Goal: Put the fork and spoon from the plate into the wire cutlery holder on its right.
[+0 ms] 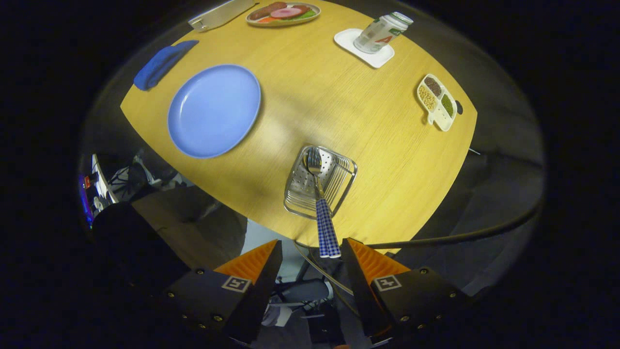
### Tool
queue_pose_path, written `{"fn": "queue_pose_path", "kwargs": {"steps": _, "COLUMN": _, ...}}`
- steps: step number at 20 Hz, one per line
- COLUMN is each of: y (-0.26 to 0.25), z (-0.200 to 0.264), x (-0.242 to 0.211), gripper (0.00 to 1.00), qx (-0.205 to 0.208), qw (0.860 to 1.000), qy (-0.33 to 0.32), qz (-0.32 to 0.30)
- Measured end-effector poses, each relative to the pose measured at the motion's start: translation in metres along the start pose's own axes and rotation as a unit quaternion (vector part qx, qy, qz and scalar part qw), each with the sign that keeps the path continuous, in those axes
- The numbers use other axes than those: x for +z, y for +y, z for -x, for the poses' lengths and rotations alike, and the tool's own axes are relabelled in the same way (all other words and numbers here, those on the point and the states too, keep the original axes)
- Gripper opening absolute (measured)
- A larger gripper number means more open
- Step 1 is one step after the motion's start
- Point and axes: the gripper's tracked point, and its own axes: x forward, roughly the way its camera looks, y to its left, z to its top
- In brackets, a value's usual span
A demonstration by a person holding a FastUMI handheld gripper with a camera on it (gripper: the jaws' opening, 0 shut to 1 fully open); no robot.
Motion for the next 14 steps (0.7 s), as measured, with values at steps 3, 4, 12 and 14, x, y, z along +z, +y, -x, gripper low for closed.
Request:
{"fn": "queue_pose_path", "kwargs": {"steps": 3, "y": 0.036, "z": 0.004, "x": 0.014, "gripper": 0.9, "qx": 0.023, "qw": 0.995, "qy": -0.082, "qz": -0.052}}
{"fn": "queue_pose_path", "kwargs": {"steps": 4, "y": 0.047, "z": 0.009, "x": 0.023, "gripper": 0.98, "qx": 0.033, "qw": 0.989, "qy": -0.119, "qz": -0.077}}
{"fn": "queue_pose_path", "kwargs": {"steps": 12, "y": 0.079, "z": 0.055, "x": 0.069, "gripper": 0.97, "qx": 0.03, "qw": 0.927, "qy": -0.323, "qz": -0.188}}
{"fn": "queue_pose_path", "kwargs": {"steps": 14, "y": 0.068, "z": 0.087, "x": 0.081, "gripper": 0.97, "qx": 0.006, "qw": 0.895, "qy": -0.394, "qz": -0.208}}
